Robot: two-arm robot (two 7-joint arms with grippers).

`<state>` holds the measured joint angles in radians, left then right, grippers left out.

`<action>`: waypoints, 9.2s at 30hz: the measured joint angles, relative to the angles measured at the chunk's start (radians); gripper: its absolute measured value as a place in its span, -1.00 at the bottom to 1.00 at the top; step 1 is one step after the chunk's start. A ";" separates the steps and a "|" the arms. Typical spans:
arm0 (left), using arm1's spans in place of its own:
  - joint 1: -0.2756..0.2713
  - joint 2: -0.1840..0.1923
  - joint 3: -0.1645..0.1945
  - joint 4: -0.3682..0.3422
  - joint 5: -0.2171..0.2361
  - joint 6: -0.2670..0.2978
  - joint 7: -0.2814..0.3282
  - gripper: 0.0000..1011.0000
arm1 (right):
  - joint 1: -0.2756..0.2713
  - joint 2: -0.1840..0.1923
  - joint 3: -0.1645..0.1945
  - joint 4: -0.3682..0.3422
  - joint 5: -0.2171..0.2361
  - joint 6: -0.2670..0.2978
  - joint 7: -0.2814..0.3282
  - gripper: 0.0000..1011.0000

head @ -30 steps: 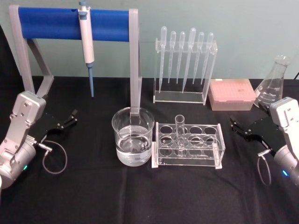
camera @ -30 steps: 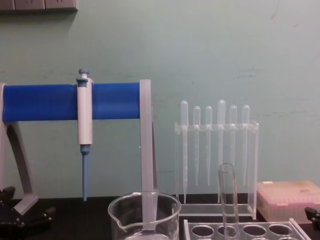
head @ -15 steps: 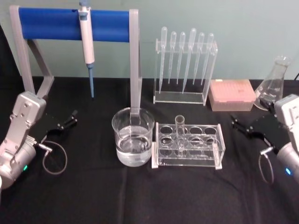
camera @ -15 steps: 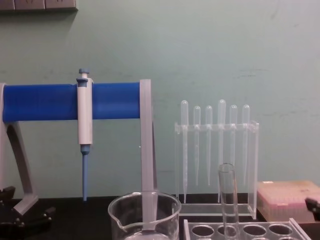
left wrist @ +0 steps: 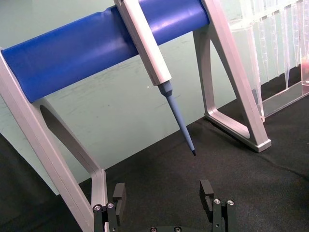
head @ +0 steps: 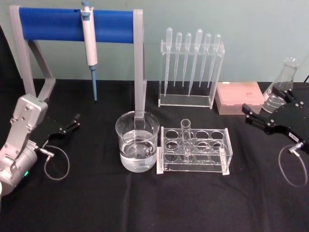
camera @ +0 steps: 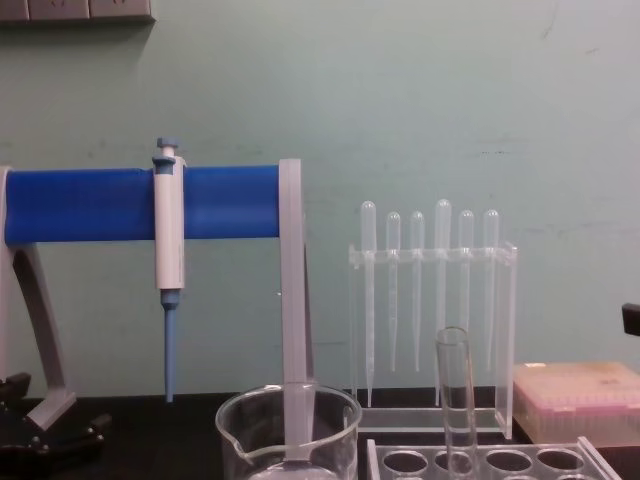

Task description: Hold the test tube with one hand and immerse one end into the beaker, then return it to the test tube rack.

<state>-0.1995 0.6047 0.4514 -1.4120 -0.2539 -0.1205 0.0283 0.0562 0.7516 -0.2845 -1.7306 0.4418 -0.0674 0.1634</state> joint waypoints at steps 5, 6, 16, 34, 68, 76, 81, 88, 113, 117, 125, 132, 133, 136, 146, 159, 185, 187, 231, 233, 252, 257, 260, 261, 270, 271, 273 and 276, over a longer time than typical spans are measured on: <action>0.000 0.000 0.000 0.000 0.000 0.000 0.000 0.98 | -0.023 0.058 0.020 -0.051 0.052 0.011 0.118 0.98; 0.000 0.000 0.000 0.000 0.000 0.000 0.000 0.98 | -0.027 0.075 0.020 -0.063 0.060 0.012 0.157 0.98; 0.000 0.000 0.000 0.000 0.000 0.000 0.000 0.98 | 0.017 0.111 -0.029 -0.069 0.062 0.014 0.371 0.98; 0.000 0.000 0.000 0.000 0.000 0.000 0.000 0.98 | 0.209 0.044 -0.172 0.027 -0.009 0.107 0.581 0.98; 0.000 0.000 0.000 0.000 0.000 0.000 0.000 0.98 | 0.375 -0.068 -0.300 0.155 -0.052 0.169 0.585 0.94; 0.000 0.000 0.000 0.000 0.000 0.000 0.000 0.98 | 0.373 -0.066 -0.298 0.153 -0.052 0.169 0.584 0.57; 0.000 0.000 0.000 0.000 0.000 0.000 0.000 0.98 | 0.373 -0.065 -0.298 0.152 -0.052 0.168 0.584 0.23; 0.000 0.000 0.000 0.000 0.000 0.000 0.000 0.98 | 0.372 -0.065 -0.297 0.152 -0.051 0.168 0.584 -0.21; 0.000 0.000 0.000 0.000 0.000 0.000 0.000 0.98 | 0.367 -0.050 -0.262 0.131 -0.002 0.173 0.569 -0.52; 0.000 0.000 0.000 0.000 0.000 0.000 0.000 0.98 | 0.371 -0.046 -0.243 0.122 0.032 0.182 0.567 -0.52; 0.000 0.000 0.000 0.000 0.000 0.000 0.000 0.98 | 0.376 -0.027 -0.202 0.085 0.115 0.207 0.556 -0.52; 0.000 0.000 0.000 0.000 0.000 0.000 0.000 0.98 | 0.394 -0.002 -0.190 0.042 0.157 0.255 0.538 -0.52; 0.000 0.000 0.000 0.000 0.000 0.000 0.000 0.98 | 0.396 0.000 -0.189 0.038 0.163 0.262 0.537 -0.52; 0.000 0.000 0.000 0.000 0.000 0.000 0.000 0.98 | 0.408 0.008 -0.186 0.023 0.177 0.283 0.527 -0.52; 0.000 0.000 0.000 0.000 0.000 0.000 0.000 0.98 | 0.440 0.028 -0.188 -0.004 0.205 0.304 0.507 -0.52; 0.000 0.000 0.000 0.000 0.000 0.000 0.000 0.98 | 0.464 0.042 -0.203 -0.009 0.242 0.314 0.505 -0.52; 0.000 0.000 0.000 0.000 0.000 0.000 0.000 0.98 | 0.461 0.041 -0.200 -0.009 0.237 0.311 0.506 -0.52; 0.000 0.000 0.000 0.000 0.000 0.000 0.000 0.98 | 0.461 0.041 -0.200 -0.009 0.237 0.311 0.506 -0.52; 0.000 0.000 0.000 0.000 0.000 0.000 0.000 0.98 | 0.461 0.040 -0.200 -0.009 0.236 0.311 0.506 -0.52; 0.000 0.000 0.000 0.000 0.000 0.000 0.000 0.98 | 0.461 0.040 -0.200 -0.009 0.236 0.311 0.506 -0.52; 0.000 0.000 0.000 0.000 0.000 0.000 0.000 0.98 | 0.461 0.040 -0.200 -0.009 0.236 0.311 0.506 -0.52; 0.000 0.000 0.000 0.000 0.000 0.000 0.000 0.98 | 0.461 0.040 -0.200 -0.009 0.236 0.311 0.506 -0.52; 0.000 0.000 0.000 0.000 0.000 0.000 0.000 0.98 | 0.461 0.041 -0.200 -0.009 0.236 0.311 0.506 -0.52; 0.000 0.000 0.000 0.000 0.000 0.000 0.000 0.98 | 0.461 0.040 -0.200 -0.009 0.236 0.311 0.506 -0.52; 0.000 0.000 0.000 0.000 0.000 0.000 0.000 0.98 | 0.461 0.040 -0.200 -0.009 0.236 0.311 0.506 -0.52; 0.000 0.000 0.000 0.000 0.000 0.000 0.000 0.98 | 0.461 0.040 -0.200 -0.009 0.236 0.311 0.506 -0.52; 0.000 0.000 0.000 0.000 0.000 0.000 0.000 0.98 | 0.461 0.040 -0.200 -0.009 0.236 0.311 0.506 -0.52; 0.000 0.000 0.000 0.000 0.000 0.000 0.000 0.98 | 0.461 0.040 -0.200 -0.009 0.236 0.311 0.506 -0.52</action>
<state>-0.1995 0.6047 0.4514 -1.4120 -0.2539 -0.1205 0.0283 0.5175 0.7921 -0.4847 -1.7394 0.6777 0.2433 0.6696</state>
